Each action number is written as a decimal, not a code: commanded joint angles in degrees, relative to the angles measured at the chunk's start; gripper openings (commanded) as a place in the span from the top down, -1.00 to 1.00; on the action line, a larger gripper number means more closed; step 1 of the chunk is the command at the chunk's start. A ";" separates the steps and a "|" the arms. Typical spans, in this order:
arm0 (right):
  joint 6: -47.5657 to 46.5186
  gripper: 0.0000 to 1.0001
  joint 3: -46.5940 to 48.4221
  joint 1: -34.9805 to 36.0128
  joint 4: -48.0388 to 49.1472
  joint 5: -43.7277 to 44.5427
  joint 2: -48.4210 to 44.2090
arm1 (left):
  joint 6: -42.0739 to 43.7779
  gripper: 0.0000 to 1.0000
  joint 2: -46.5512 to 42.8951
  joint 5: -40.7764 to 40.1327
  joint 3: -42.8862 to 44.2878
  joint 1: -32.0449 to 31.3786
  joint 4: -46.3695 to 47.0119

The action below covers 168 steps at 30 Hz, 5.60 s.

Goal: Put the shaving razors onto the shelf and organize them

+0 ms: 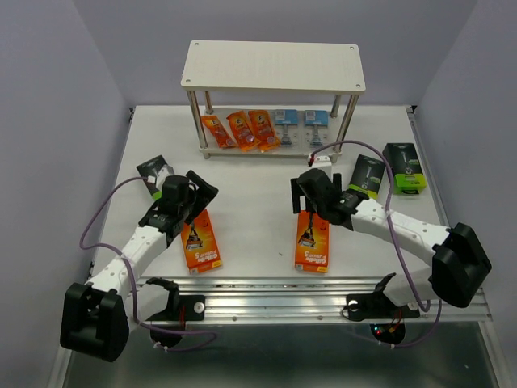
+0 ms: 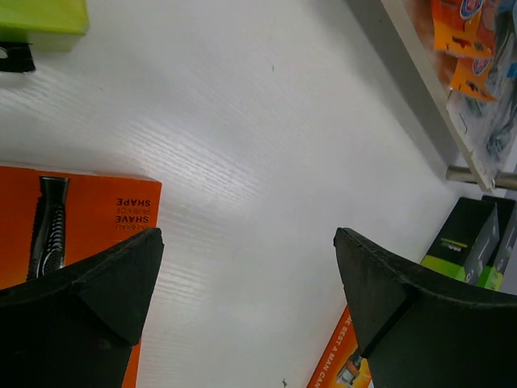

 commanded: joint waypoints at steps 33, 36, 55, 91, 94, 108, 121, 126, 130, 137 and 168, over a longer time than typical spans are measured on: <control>-10.08 0.00 7.02 -11.77 -16.59 29.82 27.58 | 5.88 -0.98 3.59 2.67 1.30 -3.06 4.12; -10.34 0.13 6.49 -12.30 -14.57 30.87 28.28 | 5.61 -0.98 4.56 2.49 1.13 -3.06 5.60; -19.12 0.98 8.95 -2.99 -9.49 10.15 13.35 | 6.50 -0.98 9.83 29.55 -1.16 -3.32 22.30; -35.04 0.99 12.11 16.97 1.87 -18.88 15.98 | 7.01 -0.98 21.34 18.08 8.42 -18.17 12.05; -35.21 0.99 12.55 17.49 1.26 -18.08 16.07 | 10.79 -0.98 20.91 15.08 8.95 -19.40 7.46; -35.30 0.98 10.53 18.55 6.00 -16.16 14.57 | 8.52 0.56 21.79 17.61 8.25 -20.81 9.22; -25.28 -1.00 5.88 18.55 -0.06 -25.37 -8.60 | 15.88 1.00 10.28 12.79 23.09 -20.11 -0.44; -26.16 -1.00 2.19 18.55 2.66 -29.33 -27.16 | 20.90 1.00 1.50 8.31 31.17 -20.11 -4.83; -26.34 -1.00 2.79 18.55 3.63 -27.77 -32.80 | 22.58 1.00 0.87 -1.97 40.48 -19.76 -10.47; -23.53 -1.00 4.73 18.55 4.77 -7.21 -29.29 | 28.63 1.00 14.90 13.96 67.98 -7.83 -12.14; -16.41 -1.00 4.47 18.55 6.71 5.65 -25.51 | 34.61 -0.59 62.39 43.64 113.19 13.90 -25.67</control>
